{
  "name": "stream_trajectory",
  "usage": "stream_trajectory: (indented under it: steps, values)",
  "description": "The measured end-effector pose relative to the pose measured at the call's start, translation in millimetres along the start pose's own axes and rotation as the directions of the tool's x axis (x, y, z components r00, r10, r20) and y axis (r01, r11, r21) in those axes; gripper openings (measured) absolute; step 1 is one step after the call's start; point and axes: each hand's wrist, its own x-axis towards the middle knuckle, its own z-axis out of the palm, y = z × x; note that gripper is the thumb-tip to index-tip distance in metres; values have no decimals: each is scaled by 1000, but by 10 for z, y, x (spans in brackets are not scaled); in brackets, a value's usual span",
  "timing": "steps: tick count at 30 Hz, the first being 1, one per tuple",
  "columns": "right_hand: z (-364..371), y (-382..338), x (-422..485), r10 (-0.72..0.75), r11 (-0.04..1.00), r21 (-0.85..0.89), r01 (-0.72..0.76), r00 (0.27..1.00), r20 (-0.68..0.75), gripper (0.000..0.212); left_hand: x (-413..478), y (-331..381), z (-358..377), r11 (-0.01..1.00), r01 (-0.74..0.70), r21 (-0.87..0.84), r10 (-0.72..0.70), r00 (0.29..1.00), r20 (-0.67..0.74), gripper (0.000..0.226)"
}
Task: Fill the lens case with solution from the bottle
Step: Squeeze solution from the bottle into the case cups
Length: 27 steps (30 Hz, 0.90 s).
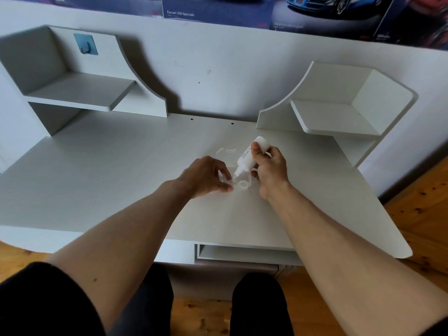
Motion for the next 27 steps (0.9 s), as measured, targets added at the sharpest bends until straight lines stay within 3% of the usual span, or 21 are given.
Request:
stream_trajectory:
  steps: [27]
  values:
    - [14,0,-18,5,1000,-3,-5,1000,-18,36,4,-26,2,1000,-2,7,2,1000,-11,22]
